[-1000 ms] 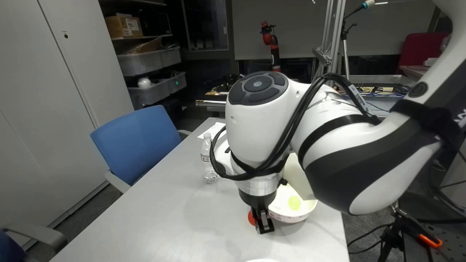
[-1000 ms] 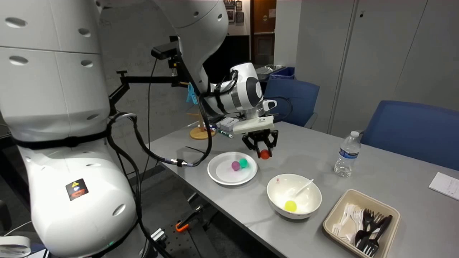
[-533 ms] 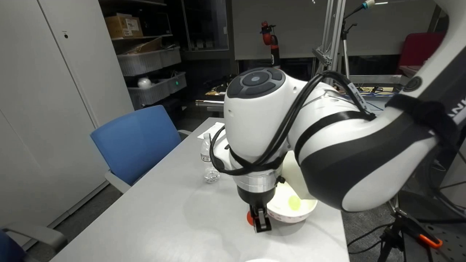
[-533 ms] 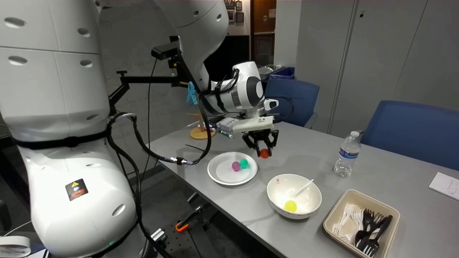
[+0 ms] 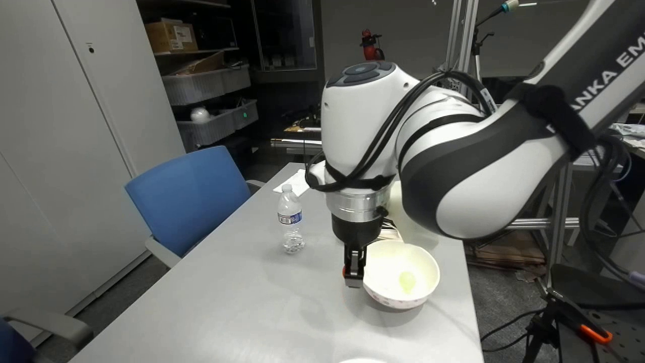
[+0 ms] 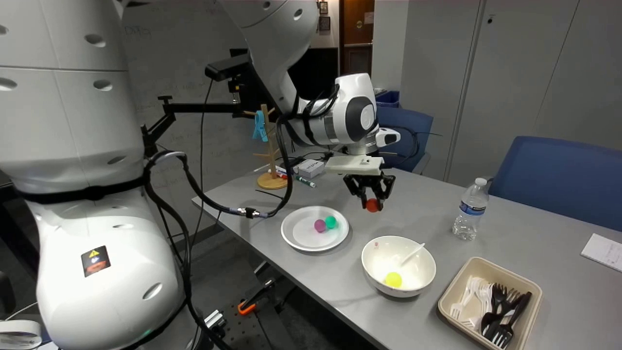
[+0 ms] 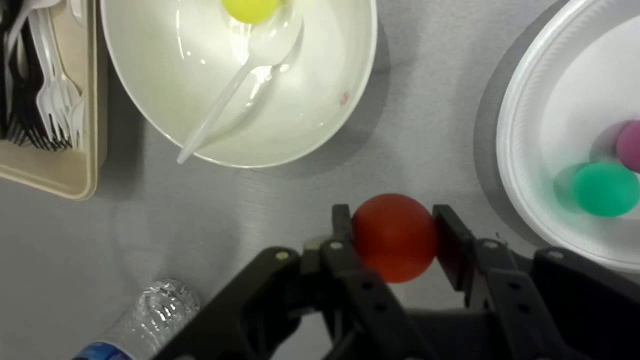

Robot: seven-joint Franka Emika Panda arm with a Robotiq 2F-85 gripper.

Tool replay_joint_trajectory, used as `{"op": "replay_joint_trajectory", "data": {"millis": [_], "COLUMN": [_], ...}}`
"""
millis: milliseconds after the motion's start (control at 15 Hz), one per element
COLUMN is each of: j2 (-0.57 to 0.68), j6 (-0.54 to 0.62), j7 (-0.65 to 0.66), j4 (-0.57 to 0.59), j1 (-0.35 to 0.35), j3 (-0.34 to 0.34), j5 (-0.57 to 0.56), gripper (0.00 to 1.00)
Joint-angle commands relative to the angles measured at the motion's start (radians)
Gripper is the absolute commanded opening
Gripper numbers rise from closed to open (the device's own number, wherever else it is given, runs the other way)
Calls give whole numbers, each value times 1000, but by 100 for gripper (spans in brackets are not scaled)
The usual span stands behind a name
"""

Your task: Pick the red ball and put it in the bowl

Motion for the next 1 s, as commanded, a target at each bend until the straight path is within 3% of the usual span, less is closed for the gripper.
{"op": "replay_joint_trajectory", "data": {"millis": [0,400,467,933], "j2": [-31,-36,-15,-15], "j6": [-14,-5,-2,-1], "j7": [81,246,194,223], "j4": [-7,-8,1,1], "j1": [-3,6,-1,0], "j3": [-11,-26,-17,-18], "j5": [14,-26,-10,-11], "gripper": [19,19,44,44]}}
